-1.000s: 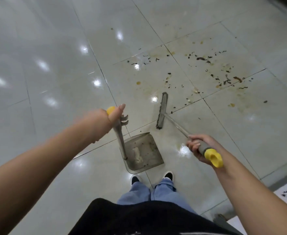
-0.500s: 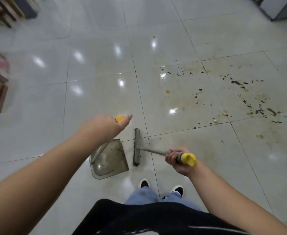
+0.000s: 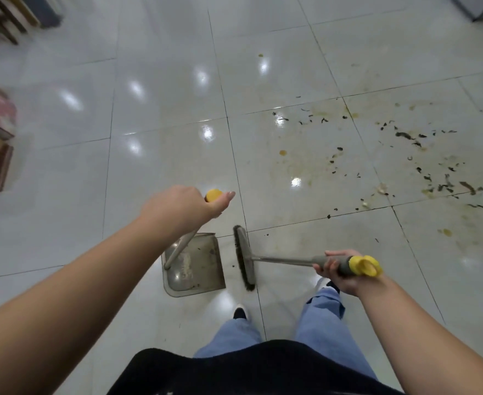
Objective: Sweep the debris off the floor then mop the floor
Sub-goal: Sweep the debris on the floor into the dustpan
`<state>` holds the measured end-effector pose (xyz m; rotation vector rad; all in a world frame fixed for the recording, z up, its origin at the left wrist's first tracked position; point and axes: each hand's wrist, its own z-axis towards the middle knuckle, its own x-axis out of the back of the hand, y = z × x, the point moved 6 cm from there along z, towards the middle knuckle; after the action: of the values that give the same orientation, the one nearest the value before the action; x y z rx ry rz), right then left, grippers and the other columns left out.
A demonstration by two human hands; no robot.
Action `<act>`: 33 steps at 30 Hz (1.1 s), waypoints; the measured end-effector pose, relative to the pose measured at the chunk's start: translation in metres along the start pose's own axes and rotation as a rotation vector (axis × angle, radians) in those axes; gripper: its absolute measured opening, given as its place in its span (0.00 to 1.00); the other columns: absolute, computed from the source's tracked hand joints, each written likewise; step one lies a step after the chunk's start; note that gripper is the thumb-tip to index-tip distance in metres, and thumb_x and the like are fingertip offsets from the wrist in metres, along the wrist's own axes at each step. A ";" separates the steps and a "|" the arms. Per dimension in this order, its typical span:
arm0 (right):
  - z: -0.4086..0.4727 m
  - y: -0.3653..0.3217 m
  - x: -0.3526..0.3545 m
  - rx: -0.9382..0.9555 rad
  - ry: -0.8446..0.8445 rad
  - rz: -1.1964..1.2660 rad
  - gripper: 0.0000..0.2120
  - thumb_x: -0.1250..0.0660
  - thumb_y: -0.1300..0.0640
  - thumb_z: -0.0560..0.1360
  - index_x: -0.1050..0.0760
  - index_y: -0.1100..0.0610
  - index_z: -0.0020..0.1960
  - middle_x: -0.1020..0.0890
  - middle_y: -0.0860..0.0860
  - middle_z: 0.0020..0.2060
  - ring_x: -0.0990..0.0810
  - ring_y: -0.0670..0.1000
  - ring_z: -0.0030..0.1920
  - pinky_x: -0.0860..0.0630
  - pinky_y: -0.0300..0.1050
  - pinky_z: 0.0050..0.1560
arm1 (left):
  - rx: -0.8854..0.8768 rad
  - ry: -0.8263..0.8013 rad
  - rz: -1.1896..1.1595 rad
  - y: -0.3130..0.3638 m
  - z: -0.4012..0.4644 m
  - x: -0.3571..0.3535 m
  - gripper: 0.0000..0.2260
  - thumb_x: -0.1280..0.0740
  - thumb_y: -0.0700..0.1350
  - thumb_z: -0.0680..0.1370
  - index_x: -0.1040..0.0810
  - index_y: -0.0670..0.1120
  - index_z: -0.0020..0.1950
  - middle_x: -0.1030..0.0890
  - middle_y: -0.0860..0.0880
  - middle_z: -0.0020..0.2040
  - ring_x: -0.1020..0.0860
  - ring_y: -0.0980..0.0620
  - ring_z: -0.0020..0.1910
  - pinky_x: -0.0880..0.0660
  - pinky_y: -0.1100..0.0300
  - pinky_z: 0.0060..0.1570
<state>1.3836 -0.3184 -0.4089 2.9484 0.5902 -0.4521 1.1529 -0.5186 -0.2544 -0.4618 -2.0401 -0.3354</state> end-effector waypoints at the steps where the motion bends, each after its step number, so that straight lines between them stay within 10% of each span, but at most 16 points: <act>1: -0.003 -0.016 0.009 0.006 0.006 0.014 0.17 0.45 0.58 0.81 0.33 0.74 0.47 0.27 0.63 0.31 0.30 0.48 0.14 0.31 0.33 0.14 | -0.015 -0.004 0.016 0.015 0.006 0.003 0.38 0.58 0.77 0.65 0.29 0.45 0.28 0.29 0.49 0.23 0.26 0.50 0.27 0.36 0.62 0.28; 17: -0.082 -0.275 0.154 0.167 0.062 0.105 0.18 0.47 0.56 0.82 0.33 0.72 0.46 0.30 0.61 0.36 0.29 0.47 0.14 0.30 0.31 0.17 | -0.023 -0.072 0.109 0.234 0.097 0.031 0.37 0.57 0.76 0.66 0.28 0.44 0.31 0.29 0.48 0.27 0.28 0.51 0.27 0.35 0.61 0.29; 27: -0.098 -0.243 0.124 0.051 0.028 -0.195 0.08 0.37 0.62 0.76 0.33 0.63 0.40 0.30 0.55 0.27 0.31 0.45 0.14 0.33 0.31 0.13 | -0.072 -0.113 0.076 0.312 0.122 0.035 0.33 0.52 0.74 0.70 0.33 0.45 0.26 0.33 0.48 0.25 0.30 0.49 0.27 0.33 0.59 0.32; 33: -0.085 -0.230 0.132 -0.066 -0.102 0.080 0.09 0.44 0.63 0.78 0.32 0.64 0.39 0.30 0.56 0.26 0.30 0.46 0.15 0.32 0.32 0.14 | -0.074 -0.099 0.045 0.329 0.121 0.052 0.33 0.52 0.72 0.71 0.32 0.43 0.27 0.33 0.49 0.23 0.30 0.49 0.26 0.34 0.60 0.31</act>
<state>1.4329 -0.0466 -0.3779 2.8536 0.4642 -0.5593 1.1856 -0.1658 -0.2521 -0.5793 -2.1148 -0.3676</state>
